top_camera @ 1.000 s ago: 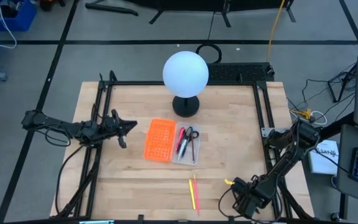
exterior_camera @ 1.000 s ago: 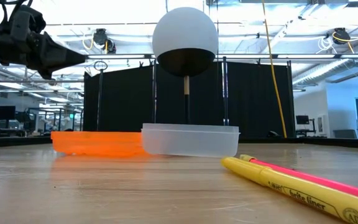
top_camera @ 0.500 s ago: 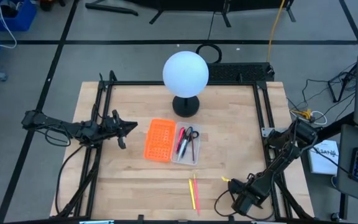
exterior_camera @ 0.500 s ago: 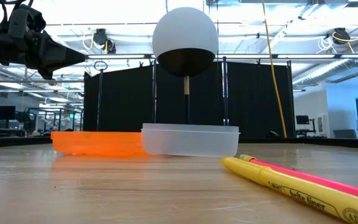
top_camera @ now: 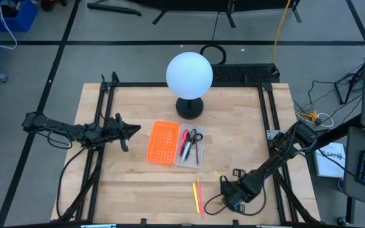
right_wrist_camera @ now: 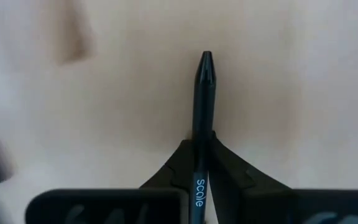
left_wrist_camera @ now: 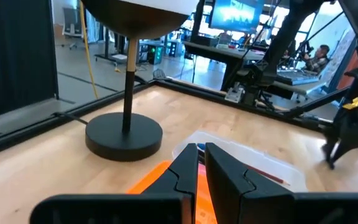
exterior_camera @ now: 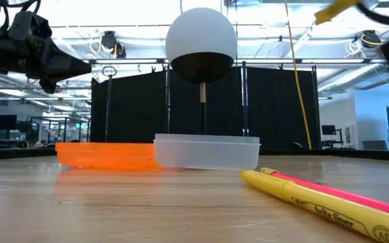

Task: Pick & place school supplies into a supply box
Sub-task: Put the black pen into the supply box

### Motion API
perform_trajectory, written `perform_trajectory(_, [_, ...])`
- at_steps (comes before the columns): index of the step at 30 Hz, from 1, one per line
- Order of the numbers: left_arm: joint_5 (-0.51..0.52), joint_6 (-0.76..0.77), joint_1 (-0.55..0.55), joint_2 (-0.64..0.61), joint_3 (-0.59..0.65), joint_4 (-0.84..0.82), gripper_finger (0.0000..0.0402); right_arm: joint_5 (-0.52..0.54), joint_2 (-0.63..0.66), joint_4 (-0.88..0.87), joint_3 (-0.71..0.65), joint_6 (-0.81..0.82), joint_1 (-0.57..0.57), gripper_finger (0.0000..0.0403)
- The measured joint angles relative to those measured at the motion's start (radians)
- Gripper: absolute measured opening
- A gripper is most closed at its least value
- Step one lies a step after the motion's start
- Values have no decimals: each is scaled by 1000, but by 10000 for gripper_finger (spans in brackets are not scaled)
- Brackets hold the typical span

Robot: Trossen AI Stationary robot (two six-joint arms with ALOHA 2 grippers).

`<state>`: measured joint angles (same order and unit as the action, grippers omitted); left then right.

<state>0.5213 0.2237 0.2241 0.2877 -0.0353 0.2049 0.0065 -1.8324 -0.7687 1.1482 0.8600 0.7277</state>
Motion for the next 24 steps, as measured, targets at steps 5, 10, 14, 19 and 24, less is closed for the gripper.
perform_trajectory(5, [0, -5, 0, 0, 0, -1, 35, 85, -1, -108, 66, -152, -47, 21])
perform_trajectory(10, [0, 26, 0, 0, 0, -23, 35, 70, 0, -166, 93, -261, -96, 21])
perform_trajectory(14, [-1, 52, 0, 0, 0, -55, 35, 86, 1, -192, 98, -345, -128, 21])
perform_trajectory(19, [-9, 76, 0, 0, 0, -58, 35, 130, 2, -202, 99, -495, -152, 21])
perform_trajectory(24, [-26, 78, 0, 0, 0, -58, 35, 243, 3, -238, 157, -685, -160, 21])
